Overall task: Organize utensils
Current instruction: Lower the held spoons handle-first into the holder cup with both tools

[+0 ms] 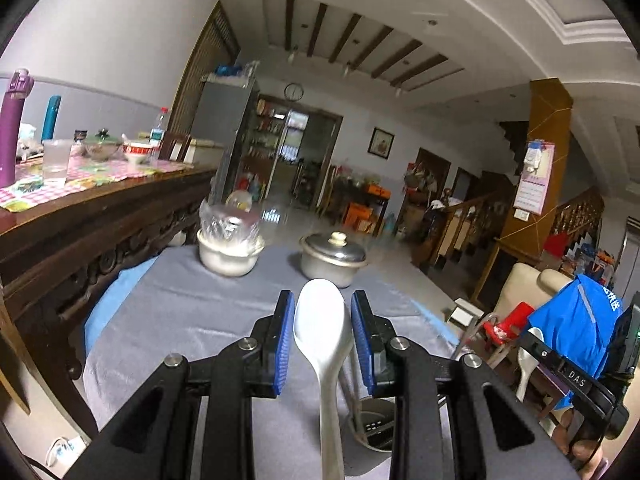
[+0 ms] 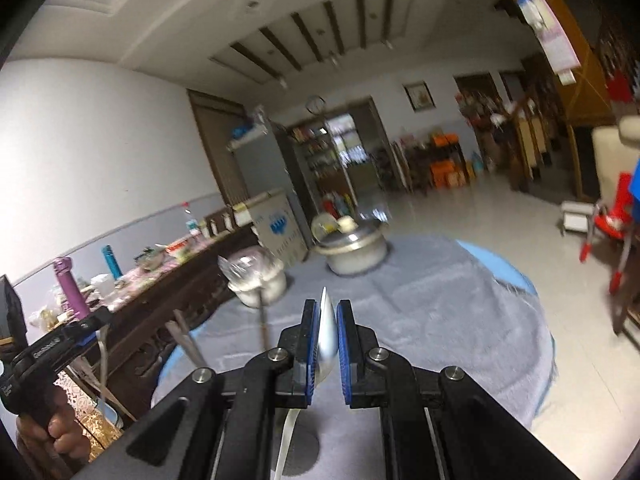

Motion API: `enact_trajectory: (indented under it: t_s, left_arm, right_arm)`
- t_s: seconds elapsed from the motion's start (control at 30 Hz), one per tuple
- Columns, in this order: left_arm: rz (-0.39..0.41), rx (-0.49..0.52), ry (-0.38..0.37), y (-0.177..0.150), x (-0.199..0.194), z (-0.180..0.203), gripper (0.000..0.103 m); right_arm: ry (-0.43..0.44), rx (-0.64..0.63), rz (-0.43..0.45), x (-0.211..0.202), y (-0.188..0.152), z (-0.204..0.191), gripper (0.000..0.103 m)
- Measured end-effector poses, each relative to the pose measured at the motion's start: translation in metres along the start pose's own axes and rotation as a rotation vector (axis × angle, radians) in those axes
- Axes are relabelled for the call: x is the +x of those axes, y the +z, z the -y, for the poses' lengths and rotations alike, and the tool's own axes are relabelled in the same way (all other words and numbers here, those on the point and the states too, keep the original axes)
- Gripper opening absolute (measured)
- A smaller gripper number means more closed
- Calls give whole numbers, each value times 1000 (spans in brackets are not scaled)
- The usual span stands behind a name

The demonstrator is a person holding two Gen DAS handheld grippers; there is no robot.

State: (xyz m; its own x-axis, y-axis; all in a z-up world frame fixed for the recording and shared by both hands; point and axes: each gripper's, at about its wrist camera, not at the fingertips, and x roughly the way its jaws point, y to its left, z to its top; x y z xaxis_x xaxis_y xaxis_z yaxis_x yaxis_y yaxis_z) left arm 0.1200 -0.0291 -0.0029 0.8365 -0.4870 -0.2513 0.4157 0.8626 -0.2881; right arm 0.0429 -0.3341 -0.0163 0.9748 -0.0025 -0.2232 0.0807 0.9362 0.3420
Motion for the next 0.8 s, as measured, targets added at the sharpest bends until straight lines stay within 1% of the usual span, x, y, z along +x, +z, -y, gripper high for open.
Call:
enact_trajectory:
  t_s: [0.17, 0.27, 0.37, 0.53, 0.63, 0.8]
  left_arm:
    - [44, -13, -43, 1, -7, 8, 30]
    - [65, -22, -60, 1, -8, 12, 30]
    - [79, -34, -87, 2, -6, 18, 30]
    - [142, -56, -109, 7, 0, 24, 30]
    - [159, -83, -121, 8, 9, 24, 30]
    - [188, -117, -137, 3, 21, 25, 30]
  right_arm:
    - [34, -40, 81, -2, 0, -27, 10]
    - [19, -99, 125, 2, -5, -46, 10]
    - [18, -125, 173, 7, -10, -58, 10]
    - [-14, -140, 239, 20, -18, -70, 10]
    - [-49, -175, 308, 25, -28, -80, 10]
    - [-96, -204, 356, 39, -46, -88, 10]
